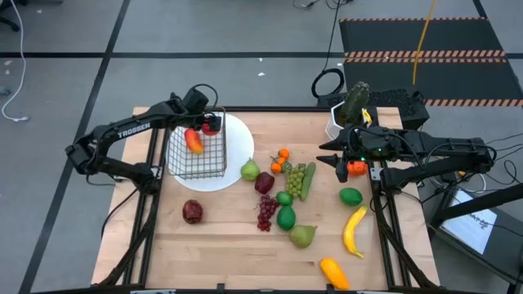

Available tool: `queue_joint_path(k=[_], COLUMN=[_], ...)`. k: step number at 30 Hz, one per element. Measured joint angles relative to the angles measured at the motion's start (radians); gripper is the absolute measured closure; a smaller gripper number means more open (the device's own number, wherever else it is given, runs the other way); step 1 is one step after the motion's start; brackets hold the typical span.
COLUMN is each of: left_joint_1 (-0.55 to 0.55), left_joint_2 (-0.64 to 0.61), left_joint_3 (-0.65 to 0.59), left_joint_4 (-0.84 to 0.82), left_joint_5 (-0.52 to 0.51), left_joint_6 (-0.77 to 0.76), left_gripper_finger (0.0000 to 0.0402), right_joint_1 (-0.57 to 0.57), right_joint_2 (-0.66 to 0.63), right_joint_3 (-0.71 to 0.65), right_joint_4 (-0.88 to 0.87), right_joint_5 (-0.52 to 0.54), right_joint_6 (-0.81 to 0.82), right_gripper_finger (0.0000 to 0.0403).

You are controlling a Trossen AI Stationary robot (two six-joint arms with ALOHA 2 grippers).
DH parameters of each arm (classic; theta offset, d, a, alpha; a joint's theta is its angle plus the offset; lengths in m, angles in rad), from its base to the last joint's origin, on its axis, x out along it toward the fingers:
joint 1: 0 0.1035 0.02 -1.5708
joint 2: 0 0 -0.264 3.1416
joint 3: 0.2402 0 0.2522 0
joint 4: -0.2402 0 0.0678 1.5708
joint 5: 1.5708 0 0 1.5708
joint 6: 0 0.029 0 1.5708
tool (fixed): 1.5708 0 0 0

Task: Build produce basket
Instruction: Put the red apple into the wire basket, then put the left dark red apple into the wire basket

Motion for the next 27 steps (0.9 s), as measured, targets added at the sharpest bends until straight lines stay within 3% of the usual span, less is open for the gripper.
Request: queue_joint_path(k=[11,27], left_joint_1=[0.0,-0.014], left_joint_2=[-0.001,-0.25], left_joint_3=[0.0,0.001], left_joint_4=[0.0,0.035], left_joint_5=[-0.001,0.036], left_joint_6=[0.0,-0.029], left_gripper_finger=[0.0007,0.0096], right_joint_1=[0.0,0.0], right_joint_2=[0.0,0.0], right_joint_3=[0.0,0.0], right_joint_4=[0.0,0.0], right_joint_5=[0.0,-0.001], right_joint_6=[0.0,0.027], right_gripper_finger=[0.0218,0.0218])
